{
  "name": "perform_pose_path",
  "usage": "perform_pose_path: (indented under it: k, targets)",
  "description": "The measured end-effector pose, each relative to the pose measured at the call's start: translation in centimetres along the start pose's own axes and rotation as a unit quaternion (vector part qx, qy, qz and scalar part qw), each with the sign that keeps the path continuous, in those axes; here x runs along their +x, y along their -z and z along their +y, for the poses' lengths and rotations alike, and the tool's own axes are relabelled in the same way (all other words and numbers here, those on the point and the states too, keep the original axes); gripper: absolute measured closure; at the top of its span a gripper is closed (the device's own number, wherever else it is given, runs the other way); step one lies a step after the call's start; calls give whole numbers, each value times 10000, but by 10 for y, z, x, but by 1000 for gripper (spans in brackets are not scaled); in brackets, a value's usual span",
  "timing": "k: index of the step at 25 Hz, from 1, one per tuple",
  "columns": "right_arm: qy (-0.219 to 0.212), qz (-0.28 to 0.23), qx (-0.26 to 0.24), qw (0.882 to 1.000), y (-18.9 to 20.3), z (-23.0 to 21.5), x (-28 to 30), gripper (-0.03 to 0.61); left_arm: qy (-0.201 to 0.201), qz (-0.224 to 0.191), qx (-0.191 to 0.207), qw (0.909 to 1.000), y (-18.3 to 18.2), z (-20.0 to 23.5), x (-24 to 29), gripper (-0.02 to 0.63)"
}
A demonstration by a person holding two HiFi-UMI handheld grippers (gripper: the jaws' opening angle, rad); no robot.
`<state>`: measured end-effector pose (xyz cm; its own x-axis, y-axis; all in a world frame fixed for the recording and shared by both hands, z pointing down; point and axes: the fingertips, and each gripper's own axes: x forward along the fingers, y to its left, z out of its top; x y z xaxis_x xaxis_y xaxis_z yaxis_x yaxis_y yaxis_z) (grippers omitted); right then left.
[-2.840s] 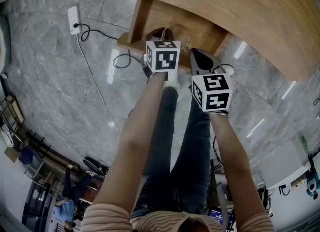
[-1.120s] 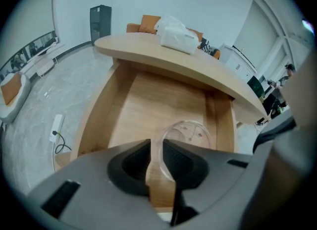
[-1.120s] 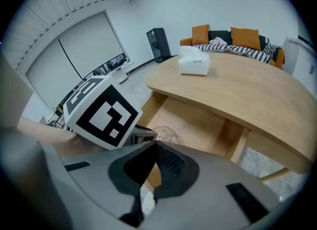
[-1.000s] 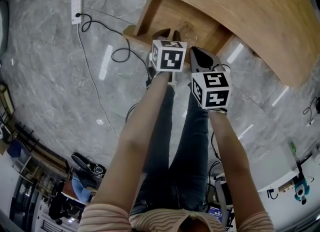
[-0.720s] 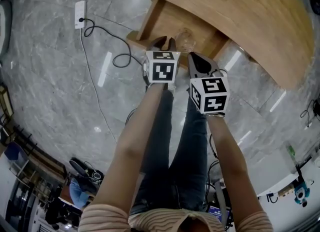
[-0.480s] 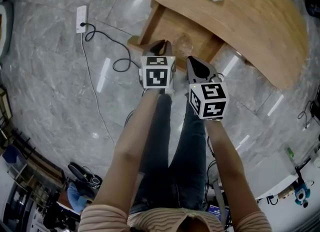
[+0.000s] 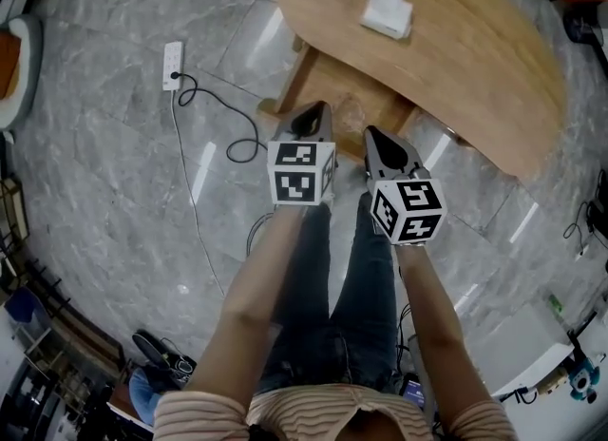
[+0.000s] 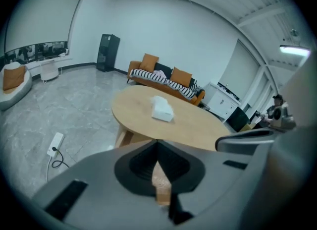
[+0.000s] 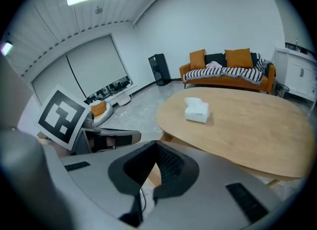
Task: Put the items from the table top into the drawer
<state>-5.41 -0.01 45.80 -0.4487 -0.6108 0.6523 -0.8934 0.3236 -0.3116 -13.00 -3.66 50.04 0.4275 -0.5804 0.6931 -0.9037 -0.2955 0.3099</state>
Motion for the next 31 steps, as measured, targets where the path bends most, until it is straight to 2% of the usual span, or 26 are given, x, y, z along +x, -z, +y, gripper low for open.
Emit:
perform_pose_path:
  k: [5, 12, 19, 24, 31]
  targets:
    - [-152, -366, 48, 9992, -34, 12, -25, 578, 194, -229, 5, 9995, -29, -16, -27, 600]
    - [-198, -723, 64, 9972, -60, 31, -60, 578, 475, -463, -18, 9978, -54, -36, -69, 600]
    - [-246, -1081, -18, 9938, -86, 44, -97, 578, 779, -871, 349, 9925, -85, -60, -117, 600]
    - [-212, -1537, -59, 9879, -115, 47, -128, 578, 819, -1367, 606, 9854, -115, -73, -155, 600]
    - [-200, -2056, -90, 9784, -151, 62, -169, 578, 778, -1775, 595, 9792, -133, -81, -203, 600]
